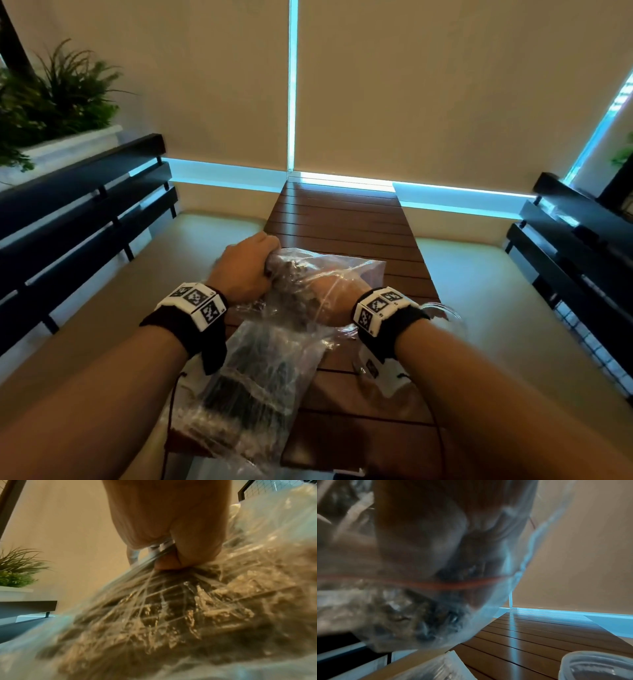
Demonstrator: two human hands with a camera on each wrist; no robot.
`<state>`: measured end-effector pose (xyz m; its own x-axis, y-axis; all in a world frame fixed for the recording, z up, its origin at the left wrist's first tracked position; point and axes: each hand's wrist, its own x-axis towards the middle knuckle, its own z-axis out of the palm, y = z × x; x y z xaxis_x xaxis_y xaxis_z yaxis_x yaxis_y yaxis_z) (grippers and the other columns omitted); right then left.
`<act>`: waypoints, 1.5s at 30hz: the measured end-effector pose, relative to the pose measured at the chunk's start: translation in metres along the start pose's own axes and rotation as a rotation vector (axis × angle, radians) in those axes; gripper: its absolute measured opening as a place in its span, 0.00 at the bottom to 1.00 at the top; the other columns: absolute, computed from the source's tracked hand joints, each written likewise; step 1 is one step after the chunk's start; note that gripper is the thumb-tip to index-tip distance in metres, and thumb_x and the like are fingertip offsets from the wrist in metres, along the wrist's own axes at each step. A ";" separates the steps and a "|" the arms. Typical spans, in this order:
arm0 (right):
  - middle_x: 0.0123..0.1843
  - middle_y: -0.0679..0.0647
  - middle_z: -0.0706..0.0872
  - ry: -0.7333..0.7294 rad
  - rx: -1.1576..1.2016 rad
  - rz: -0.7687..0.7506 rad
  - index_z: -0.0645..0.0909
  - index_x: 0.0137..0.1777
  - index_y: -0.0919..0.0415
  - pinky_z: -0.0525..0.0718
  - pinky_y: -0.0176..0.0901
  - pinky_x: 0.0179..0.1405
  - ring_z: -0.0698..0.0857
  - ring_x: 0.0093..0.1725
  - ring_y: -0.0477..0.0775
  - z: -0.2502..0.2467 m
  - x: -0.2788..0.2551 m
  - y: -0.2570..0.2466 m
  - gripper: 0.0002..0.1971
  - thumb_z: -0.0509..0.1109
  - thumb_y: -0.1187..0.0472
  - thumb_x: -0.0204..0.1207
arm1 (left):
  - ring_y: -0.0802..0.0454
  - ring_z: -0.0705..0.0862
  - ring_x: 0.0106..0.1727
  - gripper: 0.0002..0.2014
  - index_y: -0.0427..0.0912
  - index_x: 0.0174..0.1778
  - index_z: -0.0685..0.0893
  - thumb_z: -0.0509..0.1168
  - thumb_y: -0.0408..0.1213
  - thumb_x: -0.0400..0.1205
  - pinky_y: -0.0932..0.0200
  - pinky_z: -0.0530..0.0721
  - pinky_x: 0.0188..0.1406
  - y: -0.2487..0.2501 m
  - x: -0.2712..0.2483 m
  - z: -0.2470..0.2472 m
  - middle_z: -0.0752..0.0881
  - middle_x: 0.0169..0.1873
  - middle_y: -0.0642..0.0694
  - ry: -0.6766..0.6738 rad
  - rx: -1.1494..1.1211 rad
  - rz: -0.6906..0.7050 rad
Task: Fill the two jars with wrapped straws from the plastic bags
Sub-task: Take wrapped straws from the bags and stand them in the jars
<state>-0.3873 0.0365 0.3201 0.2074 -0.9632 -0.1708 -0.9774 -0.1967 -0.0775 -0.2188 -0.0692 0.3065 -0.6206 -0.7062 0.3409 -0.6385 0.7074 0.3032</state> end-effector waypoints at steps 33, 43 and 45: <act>0.30 0.48 0.86 0.517 0.506 0.269 0.84 0.32 0.55 0.79 0.29 0.28 0.83 0.27 0.42 -0.010 -0.001 0.032 0.10 0.72 0.58 0.75 | 0.61 0.82 0.60 0.40 0.61 0.69 0.75 0.81 0.63 0.62 0.49 0.82 0.65 -0.011 0.016 0.054 0.82 0.62 0.61 -0.169 -0.348 0.111; 0.50 0.50 0.89 0.844 0.968 0.313 0.82 0.48 0.43 0.85 0.53 0.59 0.87 0.55 0.52 0.013 0.031 0.010 0.15 0.79 0.41 0.65 | 0.82 0.80 0.47 0.19 0.66 0.51 0.80 0.68 0.62 0.65 0.72 0.78 0.49 -0.009 0.028 0.044 0.84 0.45 0.70 -0.030 -0.447 0.049; 0.52 0.51 0.89 0.883 1.042 0.360 0.82 0.51 0.45 0.85 0.55 0.61 0.87 0.57 0.54 0.023 0.048 0.009 0.21 0.75 0.33 0.65 | 0.81 0.81 0.48 0.17 0.67 0.49 0.78 0.67 0.62 0.66 0.77 0.75 0.47 -0.007 0.029 0.042 0.83 0.45 0.70 -0.062 -0.442 0.085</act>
<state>-0.3851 -0.0074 0.2884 -0.5168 -0.8033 0.2959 -0.4123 -0.0694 -0.9084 -0.2518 -0.0957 0.2773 -0.6971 -0.6361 0.3308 -0.3368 0.6978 0.6322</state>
